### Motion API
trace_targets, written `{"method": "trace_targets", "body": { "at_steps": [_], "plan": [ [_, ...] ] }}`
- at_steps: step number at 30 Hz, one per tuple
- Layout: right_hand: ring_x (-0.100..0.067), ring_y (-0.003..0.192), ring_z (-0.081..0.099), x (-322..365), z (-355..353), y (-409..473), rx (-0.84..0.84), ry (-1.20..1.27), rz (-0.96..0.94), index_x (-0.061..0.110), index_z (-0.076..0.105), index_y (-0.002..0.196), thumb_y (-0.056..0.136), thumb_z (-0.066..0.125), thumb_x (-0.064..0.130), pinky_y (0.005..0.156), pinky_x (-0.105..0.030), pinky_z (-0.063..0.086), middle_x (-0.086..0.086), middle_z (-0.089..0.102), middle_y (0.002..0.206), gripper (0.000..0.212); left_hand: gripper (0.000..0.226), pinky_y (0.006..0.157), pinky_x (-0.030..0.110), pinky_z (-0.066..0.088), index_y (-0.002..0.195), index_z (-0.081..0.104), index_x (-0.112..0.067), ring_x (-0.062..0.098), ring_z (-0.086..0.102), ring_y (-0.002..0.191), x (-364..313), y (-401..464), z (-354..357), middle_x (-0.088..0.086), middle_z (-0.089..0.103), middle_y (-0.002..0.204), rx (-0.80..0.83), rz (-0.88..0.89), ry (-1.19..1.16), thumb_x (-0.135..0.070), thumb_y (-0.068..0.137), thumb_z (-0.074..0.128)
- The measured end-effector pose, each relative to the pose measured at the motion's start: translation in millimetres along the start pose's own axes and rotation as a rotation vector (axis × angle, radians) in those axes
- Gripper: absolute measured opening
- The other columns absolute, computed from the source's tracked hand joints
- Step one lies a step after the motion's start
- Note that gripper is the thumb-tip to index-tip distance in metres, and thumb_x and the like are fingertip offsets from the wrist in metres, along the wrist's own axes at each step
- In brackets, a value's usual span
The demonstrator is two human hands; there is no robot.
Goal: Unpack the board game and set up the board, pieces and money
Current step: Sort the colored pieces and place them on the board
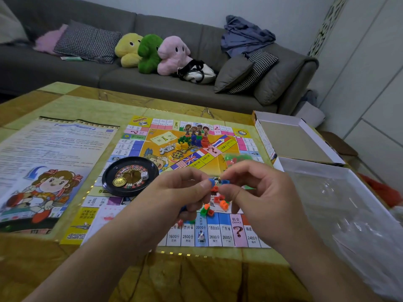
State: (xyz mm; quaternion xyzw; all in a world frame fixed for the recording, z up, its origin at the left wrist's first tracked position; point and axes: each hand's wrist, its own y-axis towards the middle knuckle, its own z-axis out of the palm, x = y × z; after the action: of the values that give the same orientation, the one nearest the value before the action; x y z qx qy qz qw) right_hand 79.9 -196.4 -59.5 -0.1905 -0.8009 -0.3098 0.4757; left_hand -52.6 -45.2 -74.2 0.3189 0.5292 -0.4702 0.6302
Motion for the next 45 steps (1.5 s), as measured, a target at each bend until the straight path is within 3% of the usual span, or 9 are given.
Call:
{"method": "trace_targets", "body": {
  "at_steps": [5,10,14,19,25,29,35,41,45],
  "plan": [
    [-0.020,0.079,0.073,7,-3,1,0.072,-0.133,0.024,0.030,0.072,0.085,0.077,0.091,0.018,0.066,-0.050,0.062,0.005,0.074,0.084,0.024,0.012,0.060,0.029,0.039,0.099,0.074,-0.010,0.014,0.047,0.061,-1,-2,-4,0.007,0.067,0.079,0.006,-0.003,0.173,-0.019,0.095,0.069],
    [-0.018,0.067,0.070,13,-5,-1,0.138,-0.143,0.035,0.020,0.074,0.081,0.071,0.095,0.017,0.063,-0.044,0.062,0.002,0.074,0.075,0.023,0.009,0.066,0.030,0.047,0.101,0.074,-0.012,0.007,0.059,0.063,-1,-2,-2,-0.001,0.074,0.079,0.018,0.009,0.336,-0.018,0.099,0.066],
    [-0.023,0.067,0.072,13,-5,-1,0.159,-0.119,0.043,0.018,0.078,0.080,0.070,0.095,0.016,0.062,-0.045,0.062,-0.001,0.076,0.073,0.019,0.007,0.064,0.019,0.050,0.103,0.073,-0.012,0.004,0.067,0.070,-2,-3,-2,0.001,0.077,0.087,0.043,0.051,0.439,-0.013,0.098,0.067],
    [-0.009,0.062,0.069,15,-5,-2,0.234,-0.123,0.044,0.021,0.077,0.072,0.067,0.096,0.009,0.057,-0.023,0.055,0.004,0.075,0.070,0.023,0.005,0.066,0.018,0.050,0.100,0.073,-0.016,0.004,0.069,0.076,-2,-3,-6,-0.002,0.077,0.087,0.094,0.054,0.561,-0.016,0.098,0.069],
    [-0.024,0.055,0.069,18,-8,0,0.309,-0.096,0.138,0.012,0.070,0.077,0.064,0.097,-0.001,0.054,-0.034,0.058,-0.009,0.073,0.068,0.033,0.003,0.071,0.018,0.050,0.100,0.072,-0.019,0.006,0.070,0.079,-7,-2,-8,-0.005,0.077,0.088,0.171,0.063,0.685,-0.018,0.097,0.071],
    [-0.018,0.053,0.069,19,-6,-1,0.339,-0.138,0.105,0.011,0.069,0.071,0.063,0.097,-0.002,0.052,-0.028,0.057,-0.003,0.071,0.064,0.032,0.002,0.072,0.020,0.050,0.099,0.072,-0.020,0.007,0.070,0.080,-9,-3,-7,-0.006,0.076,0.088,0.182,0.063,0.737,-0.020,0.097,0.072],
    [-0.012,0.054,0.063,22,-4,-1,0.385,-0.277,0.037,0.018,0.069,0.067,0.062,0.100,0.010,0.052,-0.037,0.056,0.003,0.068,0.061,0.033,0.005,0.077,0.025,0.054,0.095,0.073,-0.023,0.011,0.071,0.084,-10,-2,-7,-0.007,0.075,0.088,0.224,0.069,0.821,-0.018,0.095,0.074],
    [-0.017,0.056,0.067,18,-7,-1,0.350,-0.181,0.053,0.015,0.071,0.073,0.067,0.096,0.005,0.052,-0.036,0.057,-0.003,0.071,0.066,0.028,0.004,0.074,0.031,0.055,0.097,0.071,-0.018,0.013,0.068,0.079,-6,-4,-7,-0.005,0.072,0.086,0.230,0.097,0.731,-0.014,0.099,0.069],
    [-0.020,0.065,0.072,16,-7,4,0.075,-0.069,-0.008,0.018,0.073,0.092,0.083,0.086,0.020,0.057,-0.036,0.059,-0.002,0.074,0.077,0.016,0.013,0.057,0.026,0.040,0.104,0.061,0.003,0.017,0.047,0.059,-2,-1,10,0.012,0.057,0.076,0.063,0.007,0.089,-0.008,0.104,0.055]
  ]
}}
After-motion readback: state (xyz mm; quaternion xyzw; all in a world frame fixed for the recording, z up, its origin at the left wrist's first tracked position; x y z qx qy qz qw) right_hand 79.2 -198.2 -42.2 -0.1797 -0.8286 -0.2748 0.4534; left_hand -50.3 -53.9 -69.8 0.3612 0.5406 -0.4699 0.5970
